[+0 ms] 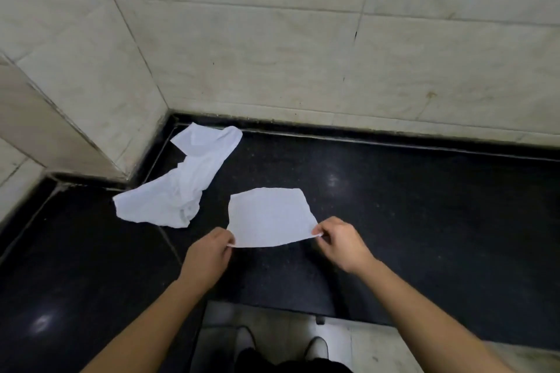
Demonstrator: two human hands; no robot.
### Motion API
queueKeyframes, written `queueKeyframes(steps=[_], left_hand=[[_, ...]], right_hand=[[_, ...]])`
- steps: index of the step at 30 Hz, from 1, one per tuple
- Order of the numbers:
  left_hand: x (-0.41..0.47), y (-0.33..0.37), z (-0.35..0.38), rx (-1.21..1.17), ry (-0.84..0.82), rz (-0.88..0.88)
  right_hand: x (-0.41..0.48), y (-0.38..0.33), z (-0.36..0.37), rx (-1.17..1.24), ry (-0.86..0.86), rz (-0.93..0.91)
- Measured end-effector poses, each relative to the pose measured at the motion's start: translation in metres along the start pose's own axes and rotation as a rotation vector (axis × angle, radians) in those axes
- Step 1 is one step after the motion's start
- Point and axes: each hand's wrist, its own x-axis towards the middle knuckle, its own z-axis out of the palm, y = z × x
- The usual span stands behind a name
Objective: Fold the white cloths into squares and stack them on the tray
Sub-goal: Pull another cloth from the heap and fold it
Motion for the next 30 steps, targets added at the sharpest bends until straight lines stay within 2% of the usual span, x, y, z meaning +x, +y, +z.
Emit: queueKeyframes(steps=[4, 6, 9, 12, 16, 20, 25, 30], left_hand=[[-0.056, -0.019, 0.047, 0.016, -0.276, -0.097], [-0.078, -0.021, 0.058, 0.023, -0.380, -0.100], [-0.089, -0.024, 0.058, -0.041, -0.405, -0.106], [-0.080, -0.027, 0.051, -0.177, -0.386, -0.182], [-0.046, -0.033, 0.045, -0.486, -0.220, -0.528], [-0.008, -0.036, 0.044, -0.645, -0.076, -0.716], [0.027, -0.042, 0.056, -0.602, 0.063, -0.729], [0.036, -0.052, 0.084, -0.401, 0.058, -0.645]], right_hand=[[-0.037, 0.020, 0.052, -0.185, -0.297, 0.045], [-0.052, 0.025, 0.067, -0.217, -0.369, 0.062], [-0.062, 0.027, 0.074, -0.204, -0.394, 0.062], [-0.056, 0.025, 0.065, -0.078, -0.316, 0.119], [-0.016, 0.018, 0.057, 0.206, -0.121, 0.300], [0.027, 0.007, 0.058, 0.392, 0.053, 0.362], [0.067, 0.006, 0.067, 0.426, 0.152, 0.417], [0.082, 0.022, 0.093, 0.257, 0.199, 0.397]])
